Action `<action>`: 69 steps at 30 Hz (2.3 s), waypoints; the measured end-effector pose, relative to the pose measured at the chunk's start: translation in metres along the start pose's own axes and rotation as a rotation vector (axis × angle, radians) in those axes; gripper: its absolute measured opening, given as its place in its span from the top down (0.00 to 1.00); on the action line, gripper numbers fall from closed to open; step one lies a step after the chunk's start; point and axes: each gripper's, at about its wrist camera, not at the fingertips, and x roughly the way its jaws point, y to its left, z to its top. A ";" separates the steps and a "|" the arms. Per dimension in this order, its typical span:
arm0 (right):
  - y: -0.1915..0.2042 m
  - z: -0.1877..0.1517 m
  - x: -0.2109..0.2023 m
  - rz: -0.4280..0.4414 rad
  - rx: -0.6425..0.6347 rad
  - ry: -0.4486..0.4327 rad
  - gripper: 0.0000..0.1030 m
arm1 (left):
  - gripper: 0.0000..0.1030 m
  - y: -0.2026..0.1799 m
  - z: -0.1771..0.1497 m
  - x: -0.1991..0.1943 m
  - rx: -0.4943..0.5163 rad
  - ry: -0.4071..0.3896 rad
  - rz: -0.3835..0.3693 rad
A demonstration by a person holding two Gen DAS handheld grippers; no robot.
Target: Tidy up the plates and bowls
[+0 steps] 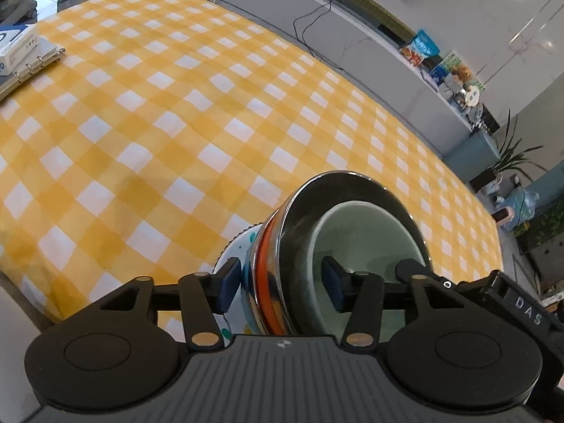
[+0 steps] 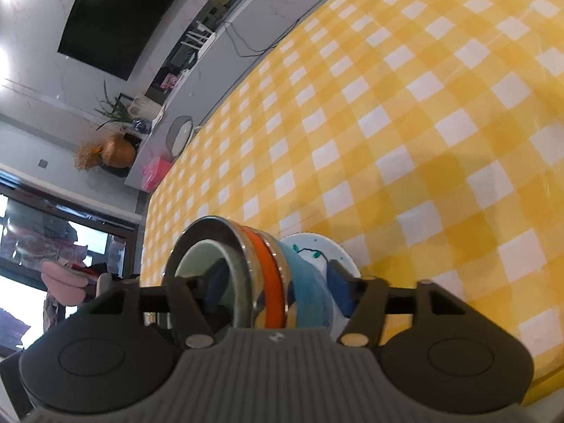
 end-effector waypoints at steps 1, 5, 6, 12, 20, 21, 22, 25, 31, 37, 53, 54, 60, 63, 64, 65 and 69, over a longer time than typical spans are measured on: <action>0.000 0.000 -0.001 -0.003 -0.006 -0.004 0.37 | 0.39 0.000 0.000 -0.001 0.000 -0.006 0.000; 0.001 0.000 -0.004 0.003 -0.013 -0.012 0.32 | 0.37 -0.003 0.001 -0.007 0.009 -0.038 0.005; 0.001 -0.001 -0.006 0.008 -0.014 -0.013 0.30 | 0.35 -0.005 0.001 -0.009 0.013 -0.048 0.008; 0.011 -0.004 -0.025 0.009 -0.061 -0.063 0.26 | 0.34 -0.019 -0.001 -0.032 0.107 -0.128 0.032; 0.041 -0.017 -0.081 0.015 -0.245 -0.220 0.21 | 0.34 -0.042 -0.015 -0.077 0.284 -0.243 0.044; 0.044 -0.020 -0.089 0.009 -0.277 -0.246 0.20 | 0.34 -0.044 -0.017 -0.083 0.304 -0.259 0.048; 0.045 -0.023 -0.098 0.010 -0.309 -0.274 0.20 | 0.34 -0.046 -0.021 -0.090 0.326 -0.278 0.055; 0.051 -0.033 -0.120 0.009 -0.391 -0.333 0.19 | 0.34 -0.051 -0.031 -0.109 0.404 -0.337 0.079; 0.060 -0.066 -0.157 -0.041 -0.591 -0.458 0.15 | 0.33 -0.050 -0.055 -0.138 0.532 -0.410 0.120; 0.053 -0.099 -0.166 -0.092 -0.744 -0.479 0.10 | 0.24 -0.045 -0.080 -0.146 0.609 -0.420 0.180; 0.023 -0.138 -0.117 -0.301 -0.761 -0.264 0.10 | 0.22 -0.021 -0.113 -0.103 0.628 -0.194 0.179; 0.021 -0.140 -0.115 -0.307 -0.762 -0.260 0.10 | 0.22 -0.021 -0.114 -0.101 0.628 -0.191 0.181; 0.003 -0.141 -0.104 -0.311 -0.699 -0.216 0.10 | 0.22 -0.016 -0.115 -0.095 0.617 -0.160 0.187; 0.004 -0.142 -0.104 -0.301 -0.699 -0.222 0.10 | 0.22 -0.016 -0.115 -0.095 0.617 -0.159 0.187; 0.004 -0.142 -0.105 -0.297 -0.700 -0.225 0.10 | 0.22 -0.016 -0.115 -0.095 0.618 -0.162 0.187; 0.006 -0.142 -0.105 -0.294 -0.700 -0.227 0.10 | 0.22 -0.017 -0.116 -0.096 0.619 -0.165 0.187; 0.006 -0.142 -0.105 -0.287 -0.694 -0.226 0.10 | 0.22 -0.017 -0.116 -0.097 0.617 -0.171 0.189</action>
